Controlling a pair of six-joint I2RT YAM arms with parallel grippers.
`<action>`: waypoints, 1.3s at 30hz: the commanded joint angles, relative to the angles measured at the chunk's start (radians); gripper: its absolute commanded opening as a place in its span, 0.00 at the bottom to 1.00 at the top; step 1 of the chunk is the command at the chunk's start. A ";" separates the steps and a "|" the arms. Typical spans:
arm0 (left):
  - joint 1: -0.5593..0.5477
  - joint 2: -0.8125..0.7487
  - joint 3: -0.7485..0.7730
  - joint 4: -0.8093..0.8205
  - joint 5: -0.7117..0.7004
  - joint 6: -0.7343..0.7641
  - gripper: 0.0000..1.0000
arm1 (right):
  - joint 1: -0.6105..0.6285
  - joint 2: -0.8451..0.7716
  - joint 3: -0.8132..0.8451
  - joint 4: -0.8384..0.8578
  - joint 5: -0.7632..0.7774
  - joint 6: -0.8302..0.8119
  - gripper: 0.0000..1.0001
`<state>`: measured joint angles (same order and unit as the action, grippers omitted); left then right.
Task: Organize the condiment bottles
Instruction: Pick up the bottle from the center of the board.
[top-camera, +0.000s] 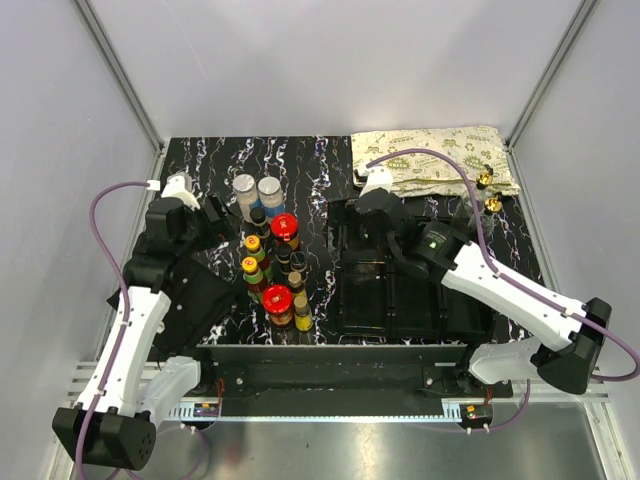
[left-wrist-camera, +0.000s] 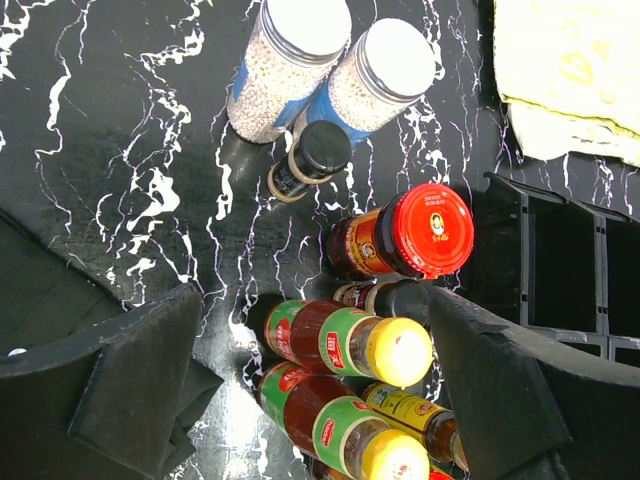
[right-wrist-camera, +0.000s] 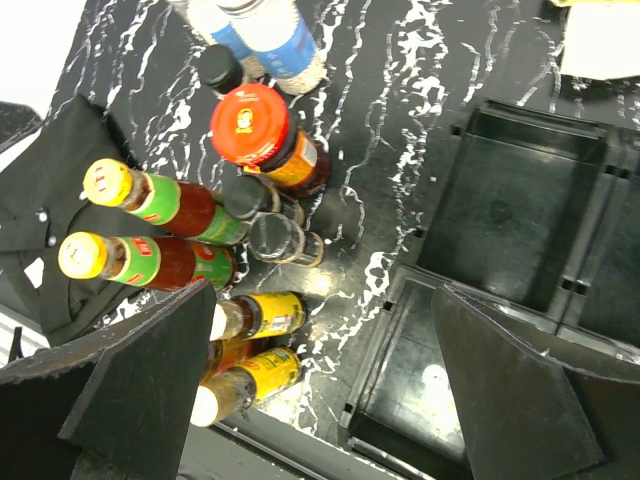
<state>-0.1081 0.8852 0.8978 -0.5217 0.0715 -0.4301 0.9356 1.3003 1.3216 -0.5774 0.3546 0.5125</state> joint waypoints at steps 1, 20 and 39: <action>-0.007 -0.025 0.029 0.042 -0.045 0.025 0.99 | 0.028 0.020 0.013 0.080 -0.002 -0.026 1.00; -0.010 -0.034 -0.002 0.068 -0.049 0.042 0.99 | 0.135 0.122 0.018 0.099 0.020 -0.083 1.00; 0.005 -0.008 -0.003 0.054 0.001 0.040 0.99 | 0.184 0.267 0.102 0.062 -0.100 -0.135 1.00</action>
<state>-0.1093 0.8833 0.8894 -0.5049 0.0532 -0.4068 1.0870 1.5059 1.3437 -0.5613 0.2897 0.4294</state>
